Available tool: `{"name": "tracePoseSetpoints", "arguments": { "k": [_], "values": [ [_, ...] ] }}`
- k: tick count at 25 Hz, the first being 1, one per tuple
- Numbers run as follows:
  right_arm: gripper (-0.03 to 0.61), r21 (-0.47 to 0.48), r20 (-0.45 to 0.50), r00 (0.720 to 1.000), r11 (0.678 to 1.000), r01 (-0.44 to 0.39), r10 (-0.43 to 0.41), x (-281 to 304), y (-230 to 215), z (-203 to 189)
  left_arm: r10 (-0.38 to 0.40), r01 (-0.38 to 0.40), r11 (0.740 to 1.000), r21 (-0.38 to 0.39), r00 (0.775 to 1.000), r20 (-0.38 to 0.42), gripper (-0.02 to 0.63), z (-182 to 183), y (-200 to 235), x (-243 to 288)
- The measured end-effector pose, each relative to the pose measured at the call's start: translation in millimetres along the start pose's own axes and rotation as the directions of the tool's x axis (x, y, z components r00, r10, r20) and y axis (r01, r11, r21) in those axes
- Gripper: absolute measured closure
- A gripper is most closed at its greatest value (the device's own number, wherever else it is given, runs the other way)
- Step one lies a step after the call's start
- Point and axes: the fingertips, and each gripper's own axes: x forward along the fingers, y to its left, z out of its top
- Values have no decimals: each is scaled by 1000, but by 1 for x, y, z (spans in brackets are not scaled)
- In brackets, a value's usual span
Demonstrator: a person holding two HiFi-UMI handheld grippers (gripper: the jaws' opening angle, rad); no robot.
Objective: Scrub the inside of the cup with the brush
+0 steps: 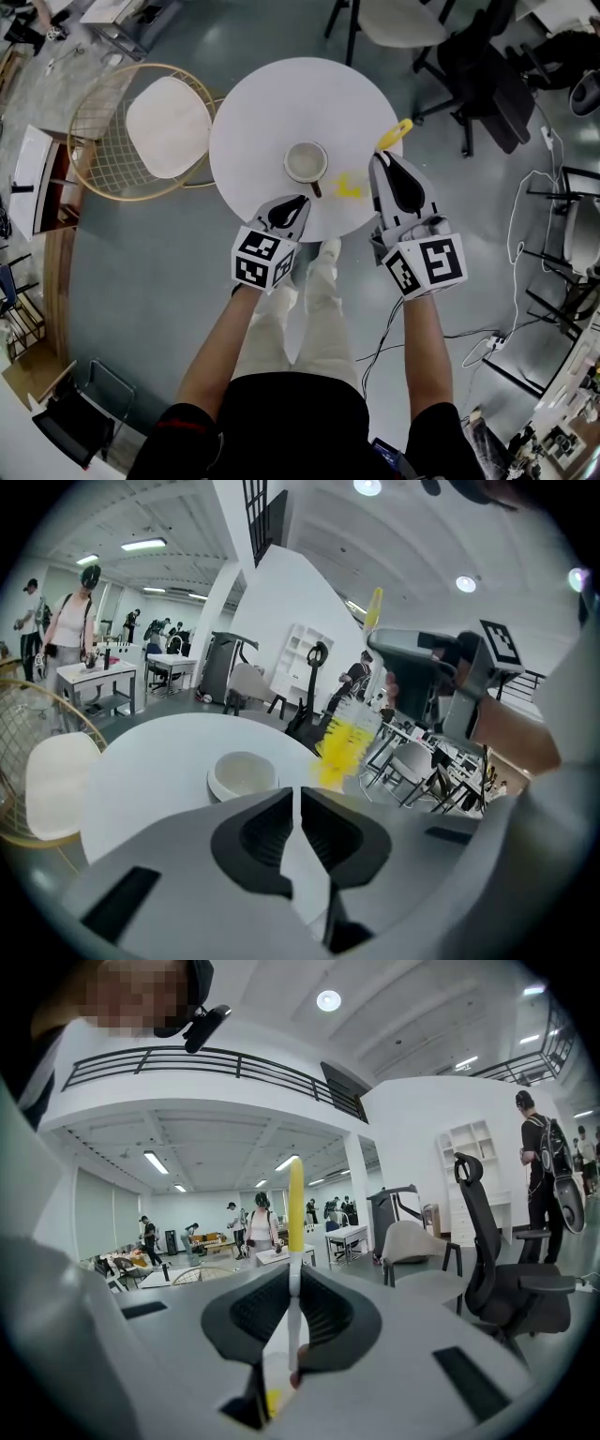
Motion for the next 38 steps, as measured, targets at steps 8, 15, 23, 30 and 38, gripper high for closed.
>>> {"name": "tracePoseSetpoints", "arguments": {
  "k": [8, 15, 23, 30, 38],
  "values": [
    [531, 21, 1, 999, 999, 35, -35, -2, -9, -8, -45, 45, 999, -10, 992, -114, 528, -29, 4, 23],
    [531, 24, 3, 998, 998, 55, -55, -8, -15, -10, -33, 38, 999, 27, 983, -179, 469, -43, 1, 46],
    [531, 28, 2, 997, 997, 74, -74, -16, -19, -12, 9, 6, 998, 64, 975, -224, 442, -54, 2, 66],
    [531, 31, -6, 997, 996, 79, -79, -20, -20, -18, 77, -72, 997, 34, 974, -213, 443, -57, 16, 77],
    [531, 41, -12, 996, 996, 85, -84, -25, -21, -22, 136, -137, 991, 9, 970, -202, 455, -58, 17, 81]
  ]
}}
